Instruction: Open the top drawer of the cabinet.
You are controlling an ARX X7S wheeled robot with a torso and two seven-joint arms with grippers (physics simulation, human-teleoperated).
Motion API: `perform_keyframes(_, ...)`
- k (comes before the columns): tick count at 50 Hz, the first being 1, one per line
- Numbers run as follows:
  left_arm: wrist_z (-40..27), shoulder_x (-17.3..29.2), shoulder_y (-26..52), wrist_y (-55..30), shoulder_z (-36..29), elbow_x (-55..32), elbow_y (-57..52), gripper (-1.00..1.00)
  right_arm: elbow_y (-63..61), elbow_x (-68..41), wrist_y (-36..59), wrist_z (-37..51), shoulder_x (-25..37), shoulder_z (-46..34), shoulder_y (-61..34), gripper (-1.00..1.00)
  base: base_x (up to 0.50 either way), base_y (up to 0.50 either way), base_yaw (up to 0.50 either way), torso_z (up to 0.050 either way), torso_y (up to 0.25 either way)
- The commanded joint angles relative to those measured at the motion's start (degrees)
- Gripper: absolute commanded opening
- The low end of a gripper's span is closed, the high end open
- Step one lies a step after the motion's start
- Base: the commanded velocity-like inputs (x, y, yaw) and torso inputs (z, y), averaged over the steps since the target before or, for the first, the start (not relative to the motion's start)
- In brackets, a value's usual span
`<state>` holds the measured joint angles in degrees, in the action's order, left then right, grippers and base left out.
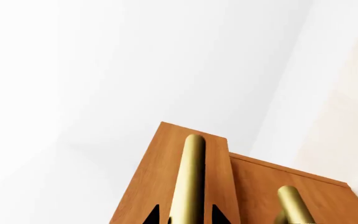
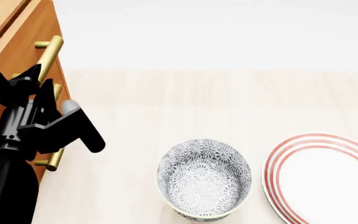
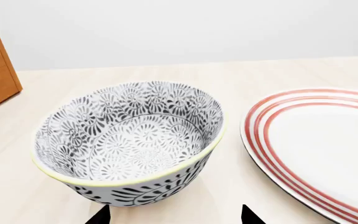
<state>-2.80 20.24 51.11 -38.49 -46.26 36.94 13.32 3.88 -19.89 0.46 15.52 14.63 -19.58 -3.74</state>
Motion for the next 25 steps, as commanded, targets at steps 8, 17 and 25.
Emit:
perform_keyframes(8,1.1,-2.5,0.2,-0.2,-2.0,1.0,-3.5,-1.0,0.5,-0.5,-0.4,-0.1,0.1,-0.4,-0.2,1.0,0.0,0.0,0.0,0.0,0.002)
perform_keyframes(17,1.7,-3.3,0.5,0.0,-3.2,1.5,-4.5,-1.0,0.3,-0.8,-0.3,-0.1,0.3,-0.6,-0.1,1.0,-0.01,0.0,0.0,0.0,0.002)
perform_keyframes(25,2.4,-4.1,0.8,-0.1,-4.4,2.1,-5.4,-1.0,0.2,-1.0,-0.3,-0.2,0.4,-0.8,-0.2,1.0,-0.01,0.0,0.0,0.0,0.004)
